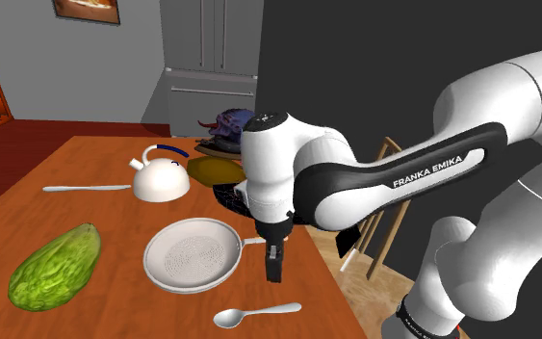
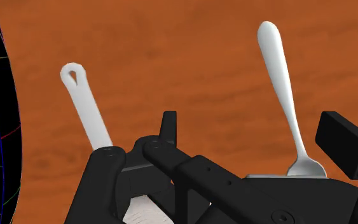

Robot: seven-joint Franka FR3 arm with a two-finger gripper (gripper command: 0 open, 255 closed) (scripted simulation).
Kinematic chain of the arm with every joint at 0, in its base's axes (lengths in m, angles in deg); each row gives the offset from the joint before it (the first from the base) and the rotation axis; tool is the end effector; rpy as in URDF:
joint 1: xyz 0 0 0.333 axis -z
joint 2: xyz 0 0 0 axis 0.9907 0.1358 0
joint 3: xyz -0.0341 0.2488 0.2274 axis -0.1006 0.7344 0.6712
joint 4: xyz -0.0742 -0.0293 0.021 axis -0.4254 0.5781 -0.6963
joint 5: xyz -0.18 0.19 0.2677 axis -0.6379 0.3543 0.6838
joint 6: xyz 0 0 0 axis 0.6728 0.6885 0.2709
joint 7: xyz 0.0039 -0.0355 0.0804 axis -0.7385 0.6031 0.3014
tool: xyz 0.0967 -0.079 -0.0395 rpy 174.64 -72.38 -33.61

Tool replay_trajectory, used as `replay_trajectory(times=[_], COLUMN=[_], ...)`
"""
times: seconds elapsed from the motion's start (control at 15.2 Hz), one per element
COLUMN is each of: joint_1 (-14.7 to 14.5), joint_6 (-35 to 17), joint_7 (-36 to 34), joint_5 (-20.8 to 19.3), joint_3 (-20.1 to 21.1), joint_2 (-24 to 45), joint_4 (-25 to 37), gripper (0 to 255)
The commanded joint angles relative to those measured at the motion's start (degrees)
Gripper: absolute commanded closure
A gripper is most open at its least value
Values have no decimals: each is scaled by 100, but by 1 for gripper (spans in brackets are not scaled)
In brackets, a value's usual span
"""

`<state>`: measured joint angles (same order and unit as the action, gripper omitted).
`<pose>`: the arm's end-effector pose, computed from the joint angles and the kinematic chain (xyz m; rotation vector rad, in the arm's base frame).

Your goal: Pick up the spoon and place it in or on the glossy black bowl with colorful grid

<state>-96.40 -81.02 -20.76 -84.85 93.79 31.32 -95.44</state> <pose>0.3214 0.2597 0.4328 2.8469 0.8622 -0.2082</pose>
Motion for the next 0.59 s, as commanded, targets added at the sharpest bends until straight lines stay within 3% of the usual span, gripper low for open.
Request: replay_trajectory(times=[0.0,0.26,0.53], joint_1=[-94,-269,-261], joint_6=[-169,-449,-766], joint_7=[-129,-410,-453], joint_5=[-88,-375,-434], joint_3=[207,567,563], joint_2=[329,1045,1136], joint_4=[61,256,17], gripper=[0,0,0])
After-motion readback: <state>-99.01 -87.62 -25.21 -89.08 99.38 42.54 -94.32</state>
